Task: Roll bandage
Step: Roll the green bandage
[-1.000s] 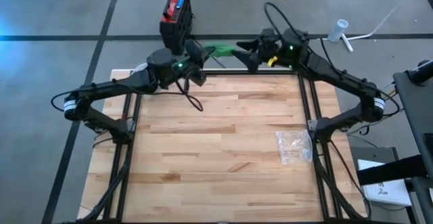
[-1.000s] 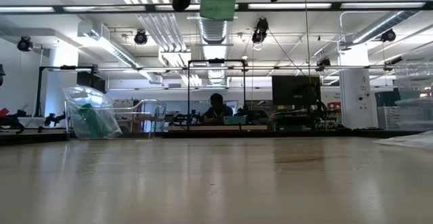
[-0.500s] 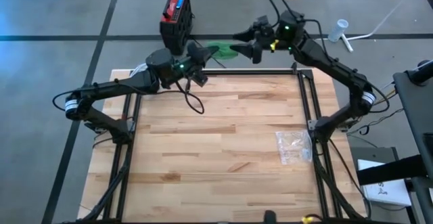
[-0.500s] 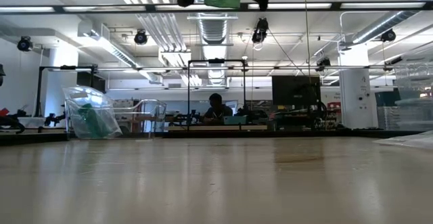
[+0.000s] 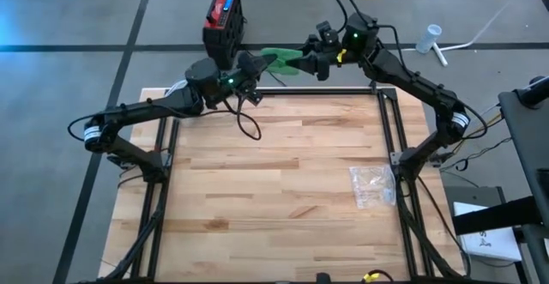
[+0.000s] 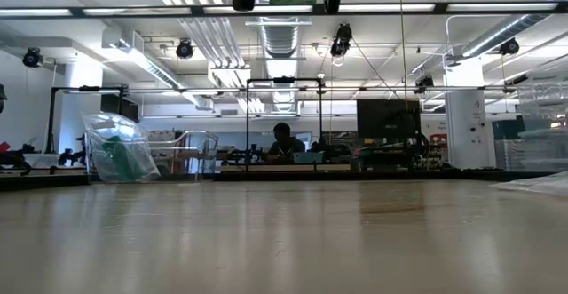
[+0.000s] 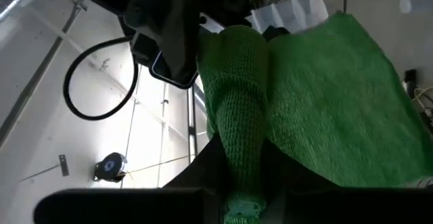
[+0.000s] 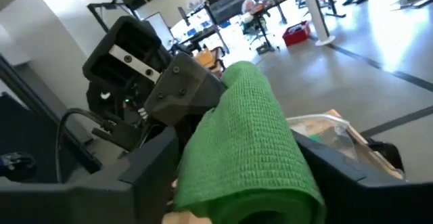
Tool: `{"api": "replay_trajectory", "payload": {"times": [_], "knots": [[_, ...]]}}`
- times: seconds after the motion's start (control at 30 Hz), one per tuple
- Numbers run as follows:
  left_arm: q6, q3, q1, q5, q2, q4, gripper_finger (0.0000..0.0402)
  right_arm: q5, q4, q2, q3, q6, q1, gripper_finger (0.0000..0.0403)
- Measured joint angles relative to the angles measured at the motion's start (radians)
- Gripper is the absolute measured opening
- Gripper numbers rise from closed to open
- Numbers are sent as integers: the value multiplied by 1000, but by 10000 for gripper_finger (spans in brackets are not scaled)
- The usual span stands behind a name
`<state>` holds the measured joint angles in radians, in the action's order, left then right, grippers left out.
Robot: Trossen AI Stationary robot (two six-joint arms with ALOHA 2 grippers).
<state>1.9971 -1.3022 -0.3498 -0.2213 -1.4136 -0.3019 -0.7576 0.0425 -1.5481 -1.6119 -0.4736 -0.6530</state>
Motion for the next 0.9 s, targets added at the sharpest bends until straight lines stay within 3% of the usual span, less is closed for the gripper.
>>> {"api": "replay_trajectory", "payload": {"times": [0.27, 0.43, 0.53, 0.77, 0.9], "knots": [[-133, 1, -21, 36, 2, -1, 50, 15, -11, -8, 0, 53, 11, 128], [-393, 2, -22, 14, 2, 4, 79, 13, 4, 0, 0, 266, 12, 37], [-564, 0, -20, -24, 17, 49, 111, 19, 42, 9, 0, 481, 13, 33], [-917, -63, -37, -60, 102, 421, 219, 80, 128, 22, -2, 924, 15, 35], [-1050, -119, -62, 27, 126, 533, 280, 94, 192, 17, 0, 1100, 15, 35]]}}
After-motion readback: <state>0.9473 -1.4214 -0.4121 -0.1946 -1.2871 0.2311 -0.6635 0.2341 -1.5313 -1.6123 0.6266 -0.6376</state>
